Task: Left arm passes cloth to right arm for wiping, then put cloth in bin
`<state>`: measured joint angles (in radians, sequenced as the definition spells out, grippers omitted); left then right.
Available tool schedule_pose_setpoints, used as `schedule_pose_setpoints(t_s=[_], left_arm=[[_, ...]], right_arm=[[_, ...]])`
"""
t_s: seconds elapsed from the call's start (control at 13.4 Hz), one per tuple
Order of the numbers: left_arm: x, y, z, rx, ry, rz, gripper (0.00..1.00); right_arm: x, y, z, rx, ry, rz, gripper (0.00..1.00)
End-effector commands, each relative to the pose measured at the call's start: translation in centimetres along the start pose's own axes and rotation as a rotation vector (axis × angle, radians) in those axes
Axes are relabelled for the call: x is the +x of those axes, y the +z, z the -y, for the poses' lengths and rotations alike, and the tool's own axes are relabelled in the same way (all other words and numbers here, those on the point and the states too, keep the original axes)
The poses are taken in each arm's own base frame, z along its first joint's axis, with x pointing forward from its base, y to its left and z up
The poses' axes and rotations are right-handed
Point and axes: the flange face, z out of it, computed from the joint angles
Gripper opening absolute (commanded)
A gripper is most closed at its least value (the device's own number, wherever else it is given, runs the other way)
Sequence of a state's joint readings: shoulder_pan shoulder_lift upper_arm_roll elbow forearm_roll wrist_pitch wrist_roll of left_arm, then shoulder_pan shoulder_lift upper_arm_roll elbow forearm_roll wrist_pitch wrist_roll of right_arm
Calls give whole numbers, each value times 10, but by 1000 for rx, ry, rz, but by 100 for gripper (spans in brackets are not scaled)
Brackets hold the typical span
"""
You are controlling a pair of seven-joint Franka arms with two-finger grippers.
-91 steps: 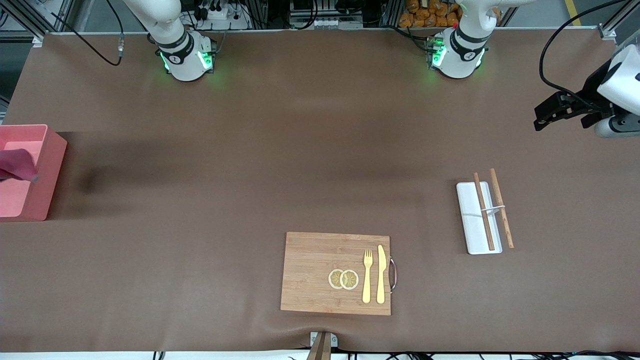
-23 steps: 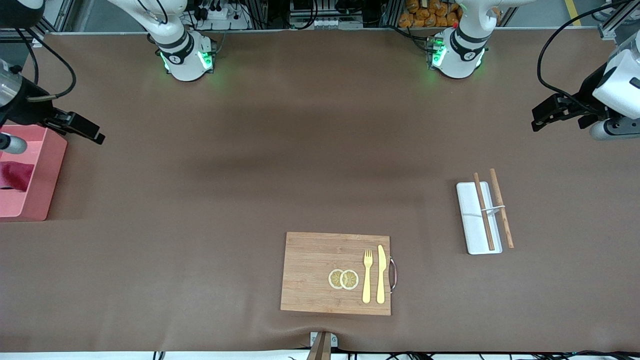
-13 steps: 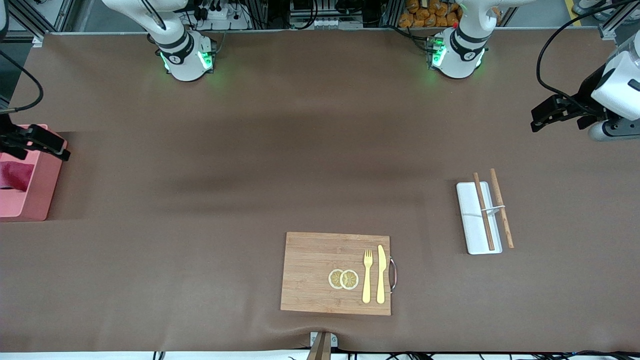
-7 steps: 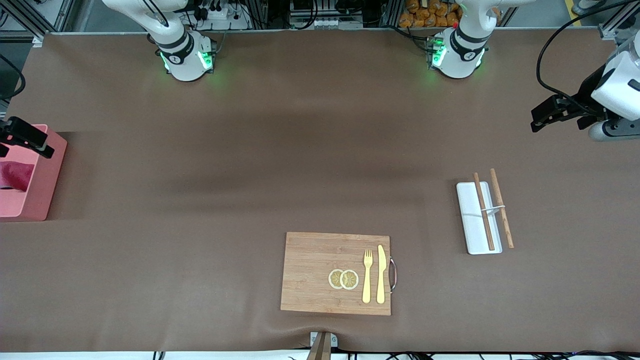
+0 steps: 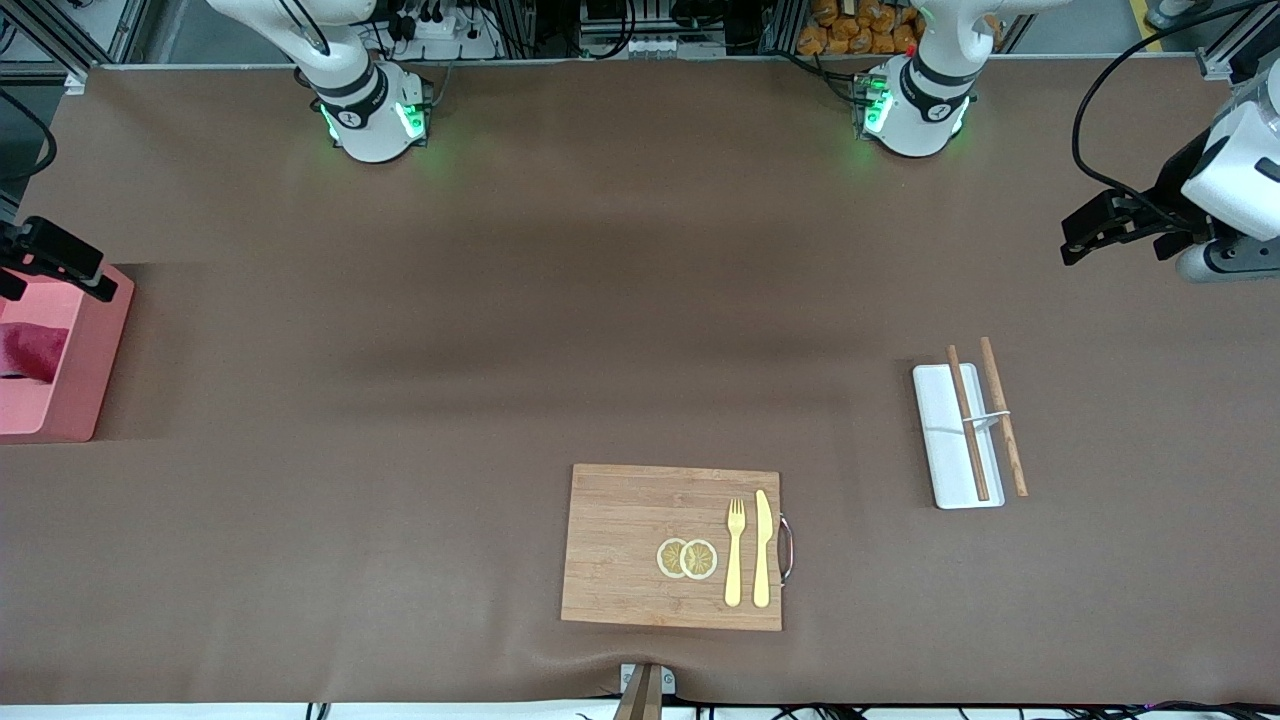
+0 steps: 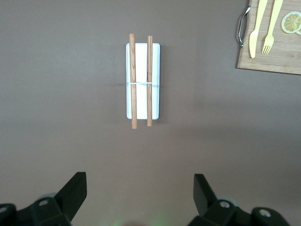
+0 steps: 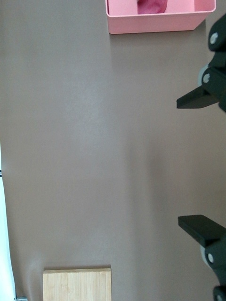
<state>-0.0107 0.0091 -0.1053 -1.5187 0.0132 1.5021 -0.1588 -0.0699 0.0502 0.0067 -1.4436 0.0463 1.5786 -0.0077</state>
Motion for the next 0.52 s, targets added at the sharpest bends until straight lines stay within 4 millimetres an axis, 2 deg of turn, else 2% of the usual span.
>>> schedule_pose_setpoints(t_s=[0.0,0.15,0.45], left_arm=[[-1,-14,2,-2,37,-30,100],[-1,-15,7,-1,42,-26,100],[-1,-18,9,-2,39,-30,100]], right_arm=[[-9,-8,0,-9,22,11,100],[-10,-7,6,-7,15,19,100],[-9,-10,2,8,23,11,100]])
